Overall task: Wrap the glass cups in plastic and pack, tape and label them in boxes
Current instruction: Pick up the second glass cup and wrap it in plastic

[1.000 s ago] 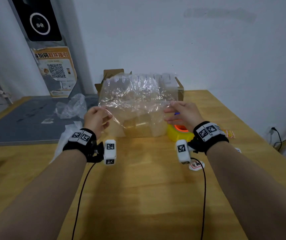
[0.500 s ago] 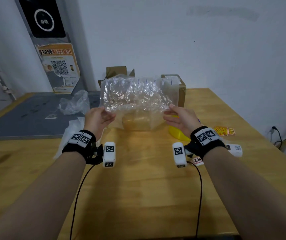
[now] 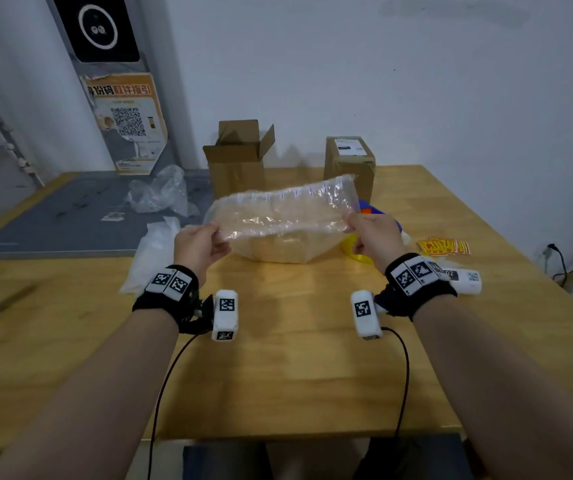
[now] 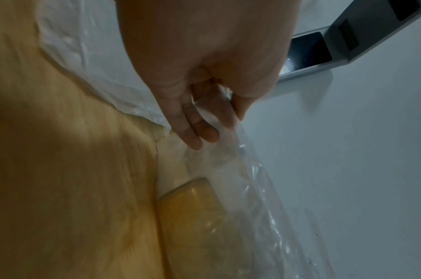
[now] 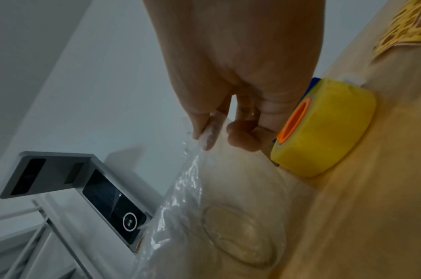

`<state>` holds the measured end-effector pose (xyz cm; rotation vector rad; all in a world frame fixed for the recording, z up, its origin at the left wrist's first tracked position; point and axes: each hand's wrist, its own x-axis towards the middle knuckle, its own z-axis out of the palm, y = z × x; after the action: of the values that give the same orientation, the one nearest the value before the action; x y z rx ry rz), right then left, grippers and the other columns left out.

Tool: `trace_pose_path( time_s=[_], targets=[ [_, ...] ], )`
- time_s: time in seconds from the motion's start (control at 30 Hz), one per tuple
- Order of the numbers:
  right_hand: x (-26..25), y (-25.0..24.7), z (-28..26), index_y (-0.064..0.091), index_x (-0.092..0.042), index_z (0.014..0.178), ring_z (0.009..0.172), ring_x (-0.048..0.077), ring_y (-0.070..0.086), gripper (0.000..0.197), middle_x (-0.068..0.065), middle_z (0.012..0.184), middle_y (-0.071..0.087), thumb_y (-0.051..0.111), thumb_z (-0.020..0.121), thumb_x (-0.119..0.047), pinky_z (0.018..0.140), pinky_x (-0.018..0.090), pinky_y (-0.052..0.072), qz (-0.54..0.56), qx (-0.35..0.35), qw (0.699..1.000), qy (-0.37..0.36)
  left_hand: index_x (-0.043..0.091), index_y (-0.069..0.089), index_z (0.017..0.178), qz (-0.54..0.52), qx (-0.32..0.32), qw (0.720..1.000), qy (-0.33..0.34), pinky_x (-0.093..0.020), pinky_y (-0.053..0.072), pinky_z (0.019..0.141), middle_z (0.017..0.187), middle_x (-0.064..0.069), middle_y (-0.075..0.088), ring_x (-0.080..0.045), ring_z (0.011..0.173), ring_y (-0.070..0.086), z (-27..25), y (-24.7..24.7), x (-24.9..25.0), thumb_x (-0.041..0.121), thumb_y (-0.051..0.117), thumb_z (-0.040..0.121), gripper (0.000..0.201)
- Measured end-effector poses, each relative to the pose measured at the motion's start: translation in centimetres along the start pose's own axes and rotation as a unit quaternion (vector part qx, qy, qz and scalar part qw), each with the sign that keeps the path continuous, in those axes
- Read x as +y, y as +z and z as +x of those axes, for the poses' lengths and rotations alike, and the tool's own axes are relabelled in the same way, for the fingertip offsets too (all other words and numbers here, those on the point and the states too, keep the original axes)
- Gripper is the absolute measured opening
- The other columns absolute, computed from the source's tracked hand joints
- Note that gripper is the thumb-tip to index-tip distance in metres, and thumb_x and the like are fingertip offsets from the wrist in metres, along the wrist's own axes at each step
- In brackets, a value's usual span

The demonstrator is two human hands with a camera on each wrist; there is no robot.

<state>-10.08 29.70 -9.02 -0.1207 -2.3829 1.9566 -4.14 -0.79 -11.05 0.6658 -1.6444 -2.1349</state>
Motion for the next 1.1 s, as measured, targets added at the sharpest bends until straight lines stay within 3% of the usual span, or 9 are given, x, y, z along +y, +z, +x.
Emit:
trace_pose_path(
  time_s=[0.2,0.4,0.53,0.63,0.7,0.83,0.9,1.0,1.1],
  targets=[
    [0.9,-0.2,-1.2,0.071,0.014,0.097,0.043,0.023,0.045,0.049,0.012,0.063,0.047,0.068,0.094,-0.035,0.046,0.029,0.047,-0.074,-0.005,0.997,0.021,0.008,0.064,0.086,0.059,0.021,0.995,-0.072,-0.032,0.054,0.061,0.071,-0.004,0.06,-0.017,0.058,0.053,-0.4,-1.6,-1.4,0.017,0.064,0.101,0.017],
    [2.1,-0.1,-2.6,0.067,-0.005,0.073,0.039,0.021,0.042,0.023,0.019,0.093,0.073,0.074,0.087,-0.023,0.046,0.027,0.042,-0.144,-0.043,0.985,0.089,0.008,0.069,0.081,0.232,0.019,0.965,-0.123,-0.023,0.03,0.043,0.069,-0.006,0.053,-0.018,0.051,0.04,-0.9,-3.8,-3.5,0.032,0.074,0.093,0.027],
    [2.4,0.3,-3.1,0.062,-0.003,0.073,0.037,0.019,0.039,0.02,0.027,0.091,0.074,0.071,0.087,-0.014,0.048,0.028,0.041,-0.141,-0.064,0.982,0.11,0.0,0.072,0.096,0.311,0.026,0.948,-0.061,-0.032,0.05,0.068,0.081,-0.01,0.066,-0.029,0.077,0.063,-1.7,-3.5,-3.1,0.027,0.08,0.086,0.03],
    [1.5,0.3,-3.2,0.053,-0.009,0.076,0.047,0.022,0.046,0.023,0.016,0.072,0.062,0.071,0.089,-0.014,0.051,0.03,0.044,-0.186,-0.064,0.977,0.087,0.006,0.062,0.112,0.371,0.048,0.927,-0.005,-0.038,0.049,0.093,0.111,-0.01,0.063,-0.032,0.109,0.062,-2.3,-2.8,-2.0,0.024,0.081,0.086,0.037],
    [0.7,0.3,-3.4,0.049,-0.013,0.083,0.057,0.023,0.048,0.028,0.004,0.068,0.051,0.075,0.087,-0.02,0.055,0.03,0.04,-0.268,-0.043,0.962,0.032,0.013,0.059,0.122,0.384,0.055,0.919,0.068,-0.037,0.05,0.092,0.124,-0.007,0.062,-0.03,0.113,0.062,-2.7,-2.0,-1.2,0.026,0.082,0.084,0.047],
    [-1.4,1.4,-4.2,0.061,-0.022,0.098,0.078,0.018,0.059,0.019,-0.007,0.082,0.058,0.076,0.087,-0.019,0.06,0.029,0.039,-0.306,-0.036,0.95,-0.056,0.037,0.071,0.098,0.392,-0.065,0.896,0.198,-0.035,0.049,0.098,0.112,0.007,0.064,-0.017,0.108,0.061,-3.5,0.8,-0.8,0.021,0.078,0.087,0.02],
    [-2.2,2.4,-4.5,0.07,-0.025,0.102,0.089,0.02,0.066,0.017,-0.005,0.098,0.068,0.073,0.089,-0.015,0.068,0.029,0.048,-0.34,-0.049,0.934,-0.095,0.044,0.073,0.094,0.422,-0.108,0.877,0.204,-0.043,0.046,0.109,0.128,0.01,0.063,-0.019,0.122,0.057,-3.8,2.3,-0.9,0.024,0.074,0.089,0.021],
    [-2.7,4.0,-4.7,0.077,-0.02,0.113,0.104,0.027,0.069,0.026,0.0,0.121,0.07,0.066,0.092,-0.01,0.084,0.038,0.058,-0.444,-0.043,0.88,-0.164,0.035,0.071,0.114,0.449,-0.155,0.863,0.173,-0.034,0.044,0.106,0.145,0.005,0.053,-0.019,0.13,0.052,-3.9,3.7,-1.5,0.02,0.071,0.094,0.025],
    [-2.8,5.4,-4.2,0.072,-0.021,0.125,0.106,0.024,0.068,0.033,0.003,0.124,0.069,0.067,0.093,-0.016,0.09,0.036,0.055,-0.403,-0.072,0.899,-0.158,0.032,0.068,0.121,0.45,-0.155,0.857,0.199,-0.024,0.038,0.092,0.144,0.004,0.052,-0.013,0.121,0.052,-3.3,4.1,-1.9,0.021,0.069,0.096,0.027]
  ],
)
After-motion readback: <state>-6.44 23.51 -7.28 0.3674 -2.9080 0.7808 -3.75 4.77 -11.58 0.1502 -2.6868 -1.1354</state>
